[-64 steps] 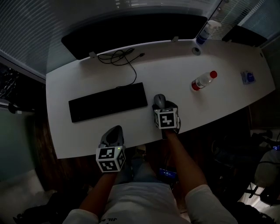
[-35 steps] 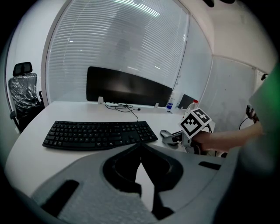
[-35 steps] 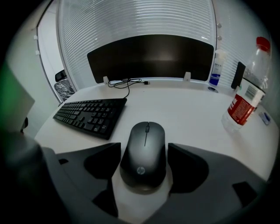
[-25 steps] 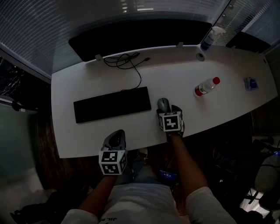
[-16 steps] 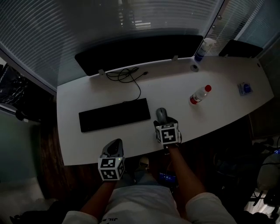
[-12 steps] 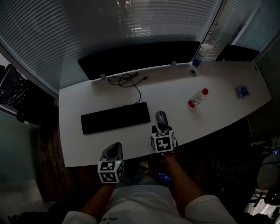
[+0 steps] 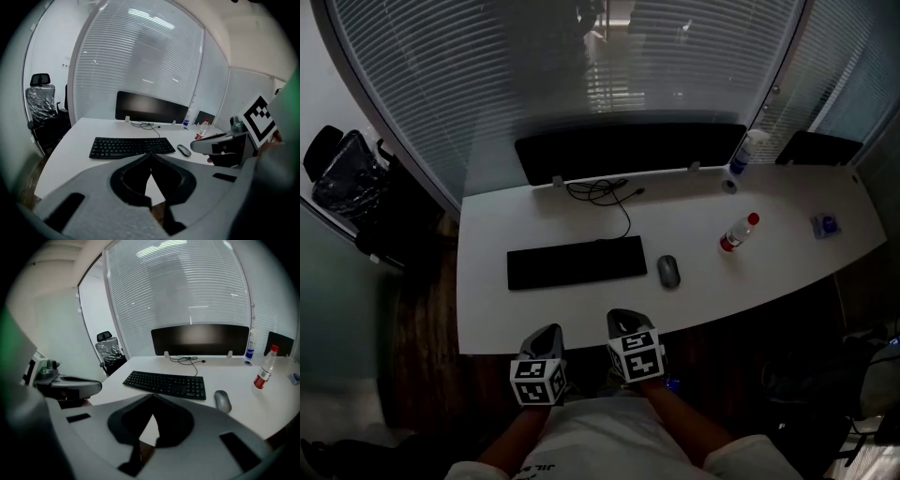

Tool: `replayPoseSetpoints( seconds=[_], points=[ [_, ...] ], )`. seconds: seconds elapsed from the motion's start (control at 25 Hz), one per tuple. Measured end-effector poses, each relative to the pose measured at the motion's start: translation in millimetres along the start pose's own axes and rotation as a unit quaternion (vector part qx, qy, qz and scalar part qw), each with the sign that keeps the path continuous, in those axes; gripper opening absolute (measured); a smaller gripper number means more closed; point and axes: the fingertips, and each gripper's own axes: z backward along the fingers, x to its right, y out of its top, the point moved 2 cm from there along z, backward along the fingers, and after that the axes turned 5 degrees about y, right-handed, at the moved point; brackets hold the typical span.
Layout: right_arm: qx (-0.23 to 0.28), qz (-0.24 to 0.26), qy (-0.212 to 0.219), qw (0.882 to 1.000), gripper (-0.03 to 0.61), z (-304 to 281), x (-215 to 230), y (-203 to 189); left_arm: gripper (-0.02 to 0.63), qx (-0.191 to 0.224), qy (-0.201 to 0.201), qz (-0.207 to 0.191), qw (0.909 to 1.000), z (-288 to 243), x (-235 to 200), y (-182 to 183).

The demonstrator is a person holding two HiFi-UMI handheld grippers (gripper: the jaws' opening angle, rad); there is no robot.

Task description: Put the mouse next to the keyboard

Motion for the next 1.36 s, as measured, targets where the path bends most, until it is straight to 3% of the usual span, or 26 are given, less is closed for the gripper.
replayPoseSetpoints(
  seconds=[0.24,0.6,1.36],
  points=[
    [-0.001,0.004,0.016,1.000,0.005,-6.5,-36.9,-15.5,0.005,0.014,0.020,0.012,0.9996,23.7,-25.8,-5.1],
    [0.008,0.020,0.028,0.999,0.003,-7.0,-71.8,-18.9,0.005,0.025,0.014,0.009,0.9995,40.5,-34.2,-16.1],
    [0.013,0.032,0.014,0.999,0.003,-1.6,-74.8,-16.7,0.005,0.028,0.005,0.005,0.9996,44.2,-35.3,-14.3]
  ],
)
